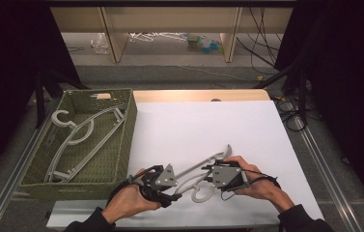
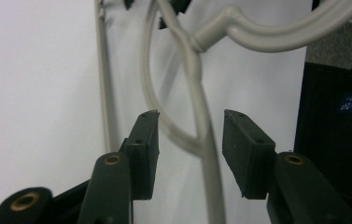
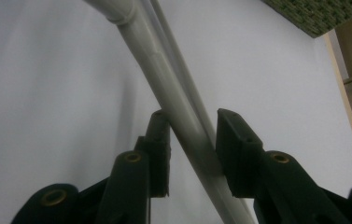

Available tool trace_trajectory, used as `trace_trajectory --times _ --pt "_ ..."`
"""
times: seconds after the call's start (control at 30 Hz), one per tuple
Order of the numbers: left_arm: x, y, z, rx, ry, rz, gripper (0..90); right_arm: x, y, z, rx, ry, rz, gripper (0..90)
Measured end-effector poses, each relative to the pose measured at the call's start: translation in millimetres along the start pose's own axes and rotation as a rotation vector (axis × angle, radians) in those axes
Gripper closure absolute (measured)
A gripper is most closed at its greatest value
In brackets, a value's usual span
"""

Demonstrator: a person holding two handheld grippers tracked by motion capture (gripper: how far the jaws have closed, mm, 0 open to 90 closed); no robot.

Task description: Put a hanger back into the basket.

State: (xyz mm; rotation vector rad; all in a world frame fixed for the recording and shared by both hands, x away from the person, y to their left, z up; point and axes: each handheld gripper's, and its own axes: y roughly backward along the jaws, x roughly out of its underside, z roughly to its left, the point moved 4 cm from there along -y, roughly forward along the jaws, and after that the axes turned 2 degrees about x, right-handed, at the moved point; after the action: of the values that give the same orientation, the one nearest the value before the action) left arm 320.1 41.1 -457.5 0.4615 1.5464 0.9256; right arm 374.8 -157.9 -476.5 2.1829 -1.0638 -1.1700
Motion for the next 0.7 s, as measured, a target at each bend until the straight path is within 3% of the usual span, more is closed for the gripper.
trace_trajectory --times 0.03,0.17,0.3,0.4,0.43,0.5,0.57,0.6,0.7 --pt "-1.7 -2.2 -1.4 -0.003 -0.02 0.014 56.5 -1.6 0.7 -1.7 -0.005 0.026 -0.016 68.5" --pt "-8.8 -11.1 -4.1 -0.062 -0.066 0.06 61.6 -5.8 5.7 -1.1 -0.009 0.039 -0.022 70.6" --pt "-15.3 -13.2 -4.3 -0.088 -0.064 0.056 69.7 -6.7 9.0 -1.2 -0.02 0.054 -0.026 71.3" --pt "-20.6 -11.8 -5.9 -0.11 -0.081 0.055 76.5 -6.8 10.8 -2.0 -0.018 0.03 -0.033 71.6" --pt "-22.0 -11.1 -5.9 -0.116 -0.08 0.058 76.9 -6.2 12.2 -1.4 -0.017 0.007 -0.022 71.6" --pt "-24.0 -9.0 -4.3 -0.122 -0.064 0.055 77.8 -6.5 13.4 -3.8 -0.015 0.009 -0.04 71.0" --pt "-25.4 -7.4 -1.3 -0.123 -0.046 0.041 79.2 -6.8 15.1 -4.0 -0.022 -0.028 -0.057 66.1" --pt "-25.6 -6.8 -0.3 -0.11 -0.03 0.04 79.2 -6.3 17.1 -2.3 -0.012 -0.069 -0.047 63.4" --pt "-27.3 -3.2 3.4 -0.088 -0.006 0.035 79.4 -4.9 24.3 -6.8 0.024 -0.126 -0.055 52.9"
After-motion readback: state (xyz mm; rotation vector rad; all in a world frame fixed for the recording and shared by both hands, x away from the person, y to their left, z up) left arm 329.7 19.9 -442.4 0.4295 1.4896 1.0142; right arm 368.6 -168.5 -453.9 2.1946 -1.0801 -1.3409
